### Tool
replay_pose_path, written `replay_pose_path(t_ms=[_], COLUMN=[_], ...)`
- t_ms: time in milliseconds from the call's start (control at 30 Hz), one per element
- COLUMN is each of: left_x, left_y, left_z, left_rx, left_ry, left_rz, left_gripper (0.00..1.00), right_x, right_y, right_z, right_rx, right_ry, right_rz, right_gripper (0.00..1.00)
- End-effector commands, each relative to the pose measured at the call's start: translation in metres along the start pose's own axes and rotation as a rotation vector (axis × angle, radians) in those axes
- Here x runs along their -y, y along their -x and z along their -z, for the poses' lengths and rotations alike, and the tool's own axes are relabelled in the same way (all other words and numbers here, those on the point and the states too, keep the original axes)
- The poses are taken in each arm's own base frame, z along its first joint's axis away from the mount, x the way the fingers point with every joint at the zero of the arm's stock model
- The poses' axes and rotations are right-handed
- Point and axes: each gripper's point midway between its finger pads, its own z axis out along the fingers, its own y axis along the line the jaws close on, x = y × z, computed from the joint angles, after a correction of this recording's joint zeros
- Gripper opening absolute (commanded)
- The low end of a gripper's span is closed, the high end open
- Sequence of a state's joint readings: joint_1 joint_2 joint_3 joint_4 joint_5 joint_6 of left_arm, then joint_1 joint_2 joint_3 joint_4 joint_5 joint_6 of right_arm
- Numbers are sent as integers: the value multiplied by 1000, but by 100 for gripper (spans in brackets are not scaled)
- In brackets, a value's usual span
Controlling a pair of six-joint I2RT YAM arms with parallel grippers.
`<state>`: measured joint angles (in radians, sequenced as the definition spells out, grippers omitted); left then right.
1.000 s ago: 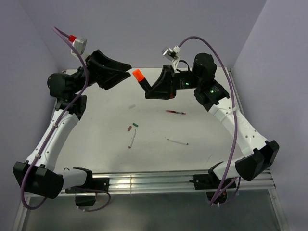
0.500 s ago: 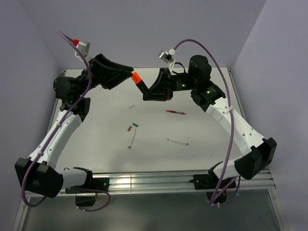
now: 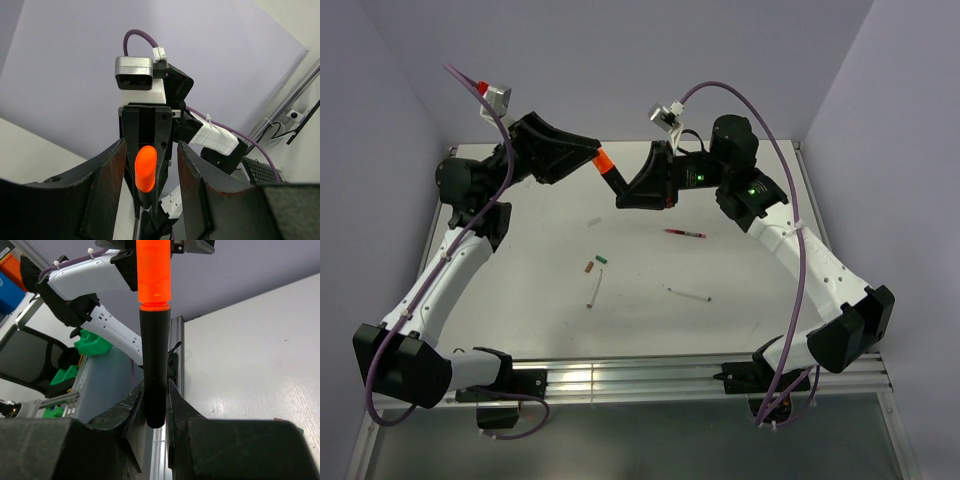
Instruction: Insert the pens into the pen caps
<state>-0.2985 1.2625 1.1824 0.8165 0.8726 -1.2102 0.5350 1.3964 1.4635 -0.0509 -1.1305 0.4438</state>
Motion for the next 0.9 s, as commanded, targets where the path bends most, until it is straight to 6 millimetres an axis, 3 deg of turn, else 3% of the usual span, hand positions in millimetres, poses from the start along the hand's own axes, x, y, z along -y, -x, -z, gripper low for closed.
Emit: replay_pose_path(t_ms=[0,367,500,633,700,733,767,867], left_x=[17,11,12,9,9,6,5,-8], left_y=[8,-5,-5,-6,-9,-12,-14,-26], left_z=[-4,-8,-9,-8,-7,-5,-5,-2], left_rx=[23,-3,1,0,-6,-9,-9,-17], left_ry=[-53,-52,-51,-40,-34,-25,-18,42], left_rz=[-45,-17,-17,-6,2,11,17,76], left_gripper=[50,46,35,15,11,3,0,0], right_x=[-4,-7,-6,-7,-6,-6,-6,-3], right_y=[9,8,7,9,12,13,21,33], right_z=[-4,-4,-5,-5,-4,-4,-4,-3], right_rx=[17,12,10,14,19,19,33,45], right_ry=[9,10,9,6,0,-7,-29,-70], right_rz=[55,62,61,65,68,67,84,112], right_gripper=[0,0,0,0,0,0,0,0])
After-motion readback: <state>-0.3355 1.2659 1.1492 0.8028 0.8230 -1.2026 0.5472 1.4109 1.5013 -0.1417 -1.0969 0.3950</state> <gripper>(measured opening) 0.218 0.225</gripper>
